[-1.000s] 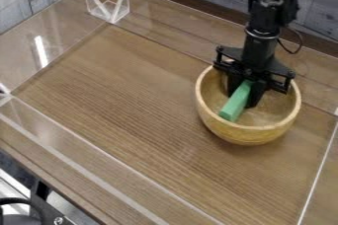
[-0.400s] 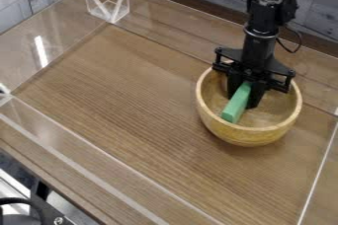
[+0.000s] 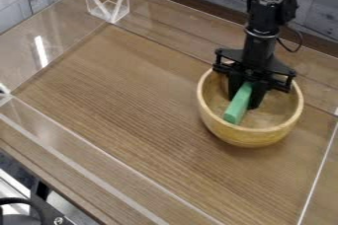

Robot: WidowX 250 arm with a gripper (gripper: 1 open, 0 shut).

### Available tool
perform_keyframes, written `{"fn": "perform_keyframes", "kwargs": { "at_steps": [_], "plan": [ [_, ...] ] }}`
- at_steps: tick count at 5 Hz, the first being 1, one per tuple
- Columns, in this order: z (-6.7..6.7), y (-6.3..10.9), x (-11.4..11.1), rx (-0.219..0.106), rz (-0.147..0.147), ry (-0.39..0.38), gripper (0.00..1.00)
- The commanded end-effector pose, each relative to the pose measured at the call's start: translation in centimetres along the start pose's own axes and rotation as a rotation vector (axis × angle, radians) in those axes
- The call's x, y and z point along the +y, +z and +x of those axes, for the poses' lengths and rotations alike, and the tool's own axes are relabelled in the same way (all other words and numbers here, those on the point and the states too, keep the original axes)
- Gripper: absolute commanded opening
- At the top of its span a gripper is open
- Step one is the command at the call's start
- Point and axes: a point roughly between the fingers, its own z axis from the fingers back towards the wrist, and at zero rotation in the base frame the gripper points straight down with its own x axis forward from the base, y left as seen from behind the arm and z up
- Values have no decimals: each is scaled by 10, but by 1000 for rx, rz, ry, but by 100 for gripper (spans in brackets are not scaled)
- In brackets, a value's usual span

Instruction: Move green stick from inside the wooden bowl to the table next to it

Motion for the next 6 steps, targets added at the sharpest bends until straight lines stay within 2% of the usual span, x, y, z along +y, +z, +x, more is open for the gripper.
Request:
{"fn": "perform_keyframes", "kwargs": {
  "at_steps": [1, 4, 6],
  "plan": [
    [11, 37, -3, -101, -38, 15, 0],
    [12, 54, 3, -112, -73, 37, 0],
    [13, 53, 3, -121, -84, 40, 0]
  ]
}}
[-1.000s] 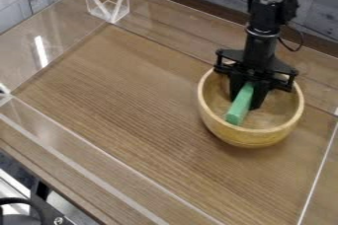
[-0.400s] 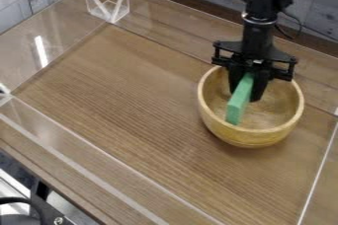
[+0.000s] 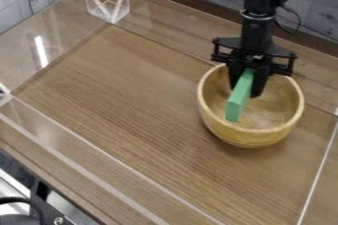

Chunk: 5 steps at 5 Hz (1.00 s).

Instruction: Move green stick from inside the wooden bowl to the table next to it

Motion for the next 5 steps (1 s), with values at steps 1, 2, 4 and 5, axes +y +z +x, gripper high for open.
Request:
{"fn": "perform_keyframes", "kwargs": {
  "at_steps": [1, 2, 4, 5],
  "plan": [
    [12, 33, -3, -111, -34, 0, 0],
    [12, 31, -2, -114, -39, 2, 0],
    [13, 29, -2, -119, -47, 6, 0],
    [13, 29, -1, -122, -52, 8, 0]
  ]
}}
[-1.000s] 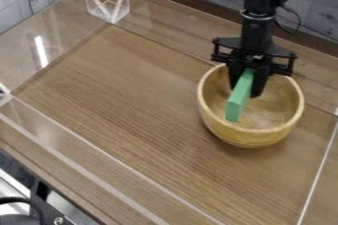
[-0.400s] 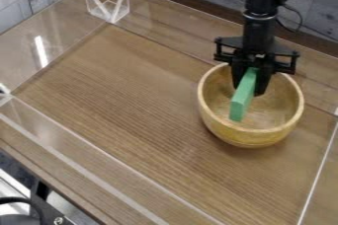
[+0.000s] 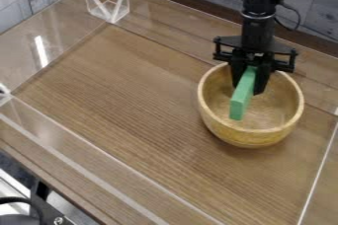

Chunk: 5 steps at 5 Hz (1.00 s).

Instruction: Move green stick from inside the wooden bowl to the table next to it

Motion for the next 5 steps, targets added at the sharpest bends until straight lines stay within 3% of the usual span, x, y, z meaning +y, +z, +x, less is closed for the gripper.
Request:
{"fn": "perform_keyframes", "kwargs": {
  "at_steps": [1, 5],
  "plan": [
    [7, 28, -1, -85, -29, -7, 0],
    [8, 31, -1, -98, -52, 3, 0]
  ]
}}
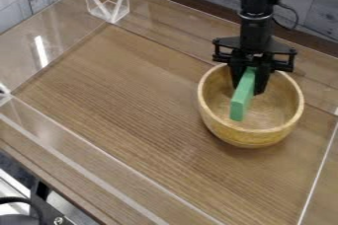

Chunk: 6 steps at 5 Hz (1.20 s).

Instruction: Move green stick from inside the wooden bowl to the table next to it

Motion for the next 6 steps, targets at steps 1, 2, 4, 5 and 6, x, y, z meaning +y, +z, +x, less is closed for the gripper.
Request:
{"fn": "perform_keyframes", "kwargs": {
  "at_steps": [1, 2, 4, 5, 6],
  "plan": [
    [8, 34, -3, -98, -30, -3, 0],
    [8, 34, -3, -101, -36, -1, 0],
    [9, 36, -3, -109, -47, 2, 0],
    [9, 36, -3, -113, -52, 3, 0],
    [9, 35, -3, -115, -56, 4, 0]
  ]
}}
